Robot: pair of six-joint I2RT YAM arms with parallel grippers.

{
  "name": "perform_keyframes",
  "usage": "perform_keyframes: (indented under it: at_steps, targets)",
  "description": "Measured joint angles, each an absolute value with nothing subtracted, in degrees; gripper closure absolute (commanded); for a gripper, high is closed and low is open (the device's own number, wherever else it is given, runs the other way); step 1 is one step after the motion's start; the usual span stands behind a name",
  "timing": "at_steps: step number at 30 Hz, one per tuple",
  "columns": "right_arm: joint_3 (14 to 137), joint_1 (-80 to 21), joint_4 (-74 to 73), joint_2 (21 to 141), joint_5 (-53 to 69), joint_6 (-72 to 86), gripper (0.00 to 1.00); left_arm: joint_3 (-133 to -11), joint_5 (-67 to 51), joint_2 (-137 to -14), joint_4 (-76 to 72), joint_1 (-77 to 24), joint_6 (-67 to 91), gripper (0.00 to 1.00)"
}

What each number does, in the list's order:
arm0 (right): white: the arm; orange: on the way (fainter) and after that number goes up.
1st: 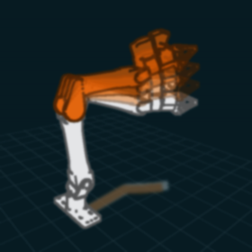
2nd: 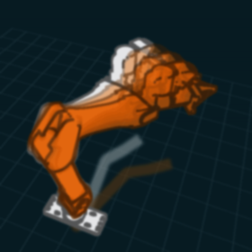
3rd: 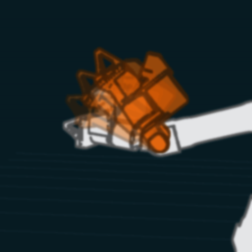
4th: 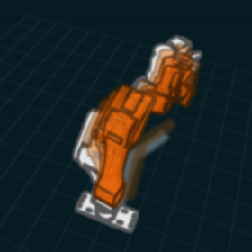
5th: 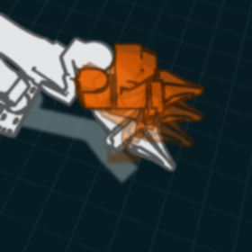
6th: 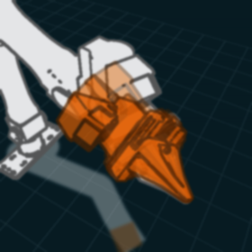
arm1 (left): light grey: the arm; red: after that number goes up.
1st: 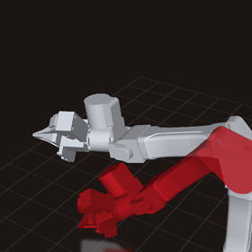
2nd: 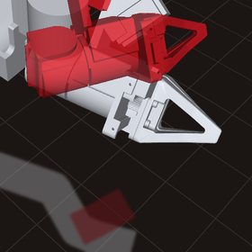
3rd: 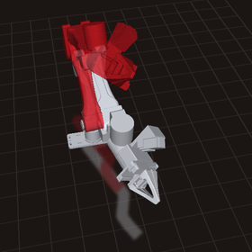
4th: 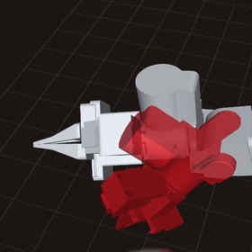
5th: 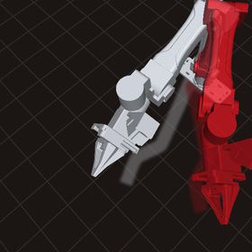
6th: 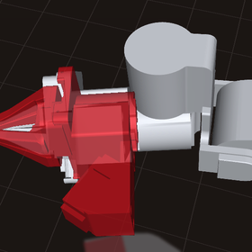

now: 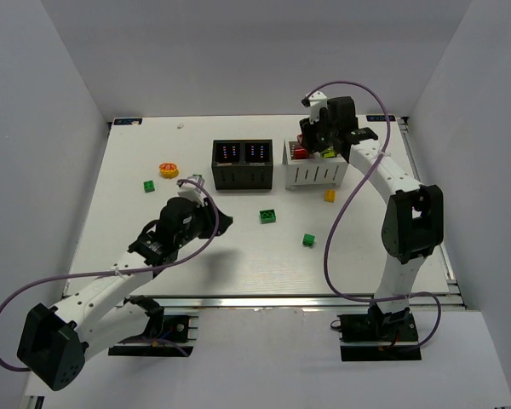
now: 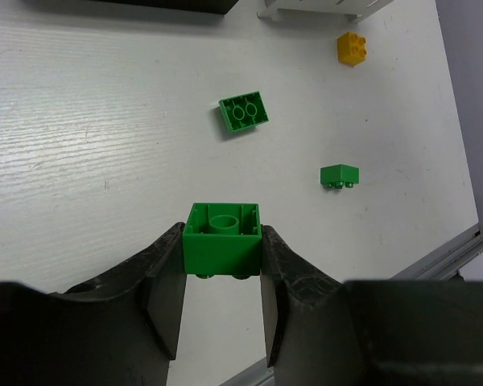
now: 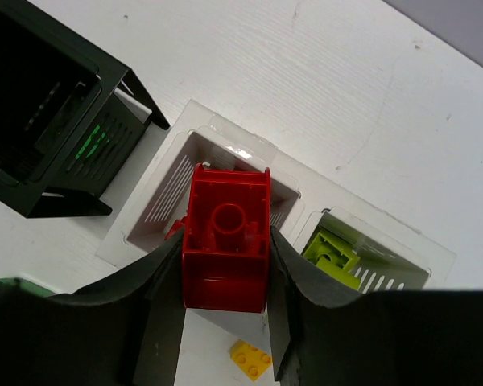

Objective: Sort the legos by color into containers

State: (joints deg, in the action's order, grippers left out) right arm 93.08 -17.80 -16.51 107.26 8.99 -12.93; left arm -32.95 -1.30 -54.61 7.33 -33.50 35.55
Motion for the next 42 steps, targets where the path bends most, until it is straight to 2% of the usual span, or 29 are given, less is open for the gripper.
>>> perform_keyframes:
  at_steps: [8,12,17,20,21,22,31,34,37,38,40,42]
  targets:
    - [92.2,-17.8,-16.6,107.6,9.4,-12.8,0.44,-35.8,0.3,-56.4,7.2,-33.5,35.4,1.0]
    - [92.2,-17.9,-16.7,108.4,9.6,-12.6,0.37,-38.9,0.7,-59.2,7.3,-33.5,35.2,1.0]
    - [92.2,-17.8,-16.7,108.8,10.1,-12.6,0.36,-43.2,0.7,-62.7,7.4,-33.5,35.3,1.0]
    - [92.2,-17.3,-16.8,108.7,12.5,-13.4,0.24,-47.8,0.7,-66.2,8.2,-33.4,35.5,1.0]
    - [92.0,-16.9,-17.1,108.5,14.3,-14.4,0.11,-49.9,0.6,-67.9,8.7,-33.3,35.5,1.0]
    - [91.7,-16.3,-17.6,108.0,16.1,-16.0,0.1,-52.6,0.6,-69.9,9.3,-33.1,35.5,1.0]
    - [74.5,-9.6,-23.1,87.3,44.9,-41.0,0.12,-77.5,-0.9,-91.4,13.6,-31.5,34.8,1.0]
    - [71.0,-10.3,-27.0,83.0,50.4,-48.3,0.2,-83.2,-0.9,-97.9,15.4,-30.8,34.3,1.0]
    - [67.3,-10.7,-30.4,80.9,53.1,-53.3,0.4,-87.5,-0.7,-103.7,17.7,-30.2,33.7,1.0]
    - [66.3,-10.6,-31.8,80.6,53.7,-54.5,0.51,-88.9,-0.4,-105.5,18.4,-30.1,33.6,0.99]
    - [65.0,-10.6,-34.2,80.2,54.5,-56.3,0.58,-91.3,0.3,-108.2,19.8,-29.9,33.3,0.99]
    - [64.1,-10.6,-35.9,79.8,55.1,-57.4,0.6,-93.5,1.1,-110.3,20.7,-29.7,33.0,0.98]
